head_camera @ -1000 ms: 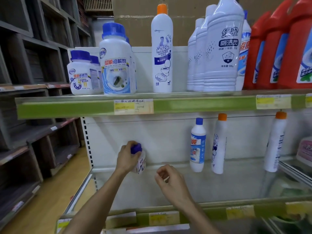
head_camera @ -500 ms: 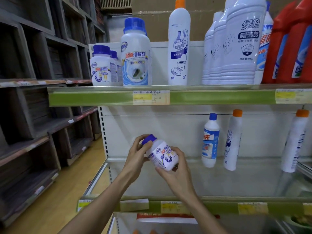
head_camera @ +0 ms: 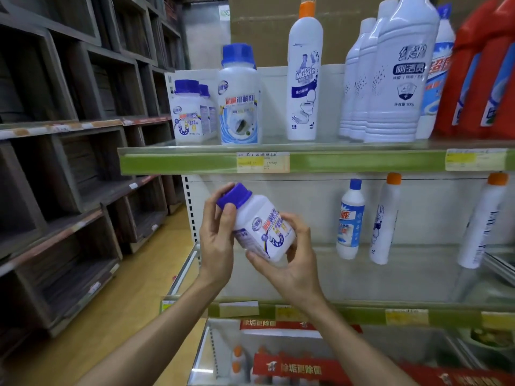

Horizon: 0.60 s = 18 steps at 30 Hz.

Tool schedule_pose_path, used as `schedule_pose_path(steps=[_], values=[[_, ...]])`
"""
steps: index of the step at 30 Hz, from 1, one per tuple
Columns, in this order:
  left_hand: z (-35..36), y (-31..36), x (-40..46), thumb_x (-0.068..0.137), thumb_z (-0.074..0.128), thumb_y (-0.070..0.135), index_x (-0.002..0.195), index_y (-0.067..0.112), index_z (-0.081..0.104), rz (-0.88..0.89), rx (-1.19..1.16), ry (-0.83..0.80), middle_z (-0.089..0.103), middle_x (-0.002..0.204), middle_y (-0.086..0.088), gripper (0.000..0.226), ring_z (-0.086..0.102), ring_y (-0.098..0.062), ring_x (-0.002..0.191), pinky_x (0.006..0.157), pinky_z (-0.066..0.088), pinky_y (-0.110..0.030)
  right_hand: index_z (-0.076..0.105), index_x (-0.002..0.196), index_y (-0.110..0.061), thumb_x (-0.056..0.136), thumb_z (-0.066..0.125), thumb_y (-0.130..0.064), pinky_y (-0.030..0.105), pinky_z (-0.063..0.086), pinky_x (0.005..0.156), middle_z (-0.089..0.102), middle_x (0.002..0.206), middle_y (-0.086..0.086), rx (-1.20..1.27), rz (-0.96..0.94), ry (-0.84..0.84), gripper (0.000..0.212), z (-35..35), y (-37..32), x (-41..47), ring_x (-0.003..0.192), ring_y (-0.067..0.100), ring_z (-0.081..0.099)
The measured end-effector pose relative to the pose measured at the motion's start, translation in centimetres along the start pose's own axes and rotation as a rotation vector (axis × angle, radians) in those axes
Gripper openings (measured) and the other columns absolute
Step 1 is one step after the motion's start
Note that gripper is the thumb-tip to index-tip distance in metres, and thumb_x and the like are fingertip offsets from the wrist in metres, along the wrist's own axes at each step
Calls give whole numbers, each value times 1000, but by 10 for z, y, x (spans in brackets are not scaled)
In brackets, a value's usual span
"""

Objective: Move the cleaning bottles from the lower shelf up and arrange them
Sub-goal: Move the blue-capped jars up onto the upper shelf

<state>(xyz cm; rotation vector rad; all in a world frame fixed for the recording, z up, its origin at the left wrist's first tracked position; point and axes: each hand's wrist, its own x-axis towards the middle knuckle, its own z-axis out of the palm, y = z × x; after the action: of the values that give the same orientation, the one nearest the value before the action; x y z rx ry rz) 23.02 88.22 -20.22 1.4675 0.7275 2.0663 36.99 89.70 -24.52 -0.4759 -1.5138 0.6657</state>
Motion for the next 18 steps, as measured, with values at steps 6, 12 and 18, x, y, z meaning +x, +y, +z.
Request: schedule_pose_path(steps=[6, 12, 18], values=[[26, 79, 55, 96, 60, 41, 125, 27, 61, 22, -11, 17, 69, 116, -2, 32, 63, -25, 105, 93, 50, -47, 43, 132, -40, 69, 92, -39, 39, 60, 83, 58, 125, -16, 67, -55, 24, 80, 11, -72, 58, 108, 23, 67], [51, 138, 125, 97, 58, 34, 113, 26, 67, -80, -75, 15, 70, 111, -7, 20, 67, -22, 97, 86, 55, -39, 47, 128, -40, 68, 93, -26, 36, 59, 87, 59, 130, 7, 299, 90, -41, 77, 13, -132, 121, 112, 24, 69], [59, 167, 167, 103, 49, 25, 122, 10, 61, -187, -172, 7, 69, 106, -10, 27, 65, -20, 90, 84, 53, -36, 55, 125, -25, 80, 76, -39, 25, 58, 75, 68, 118, 0, 332, 195, -26, 51, 13, -163, 156, 103, 13, 71]])
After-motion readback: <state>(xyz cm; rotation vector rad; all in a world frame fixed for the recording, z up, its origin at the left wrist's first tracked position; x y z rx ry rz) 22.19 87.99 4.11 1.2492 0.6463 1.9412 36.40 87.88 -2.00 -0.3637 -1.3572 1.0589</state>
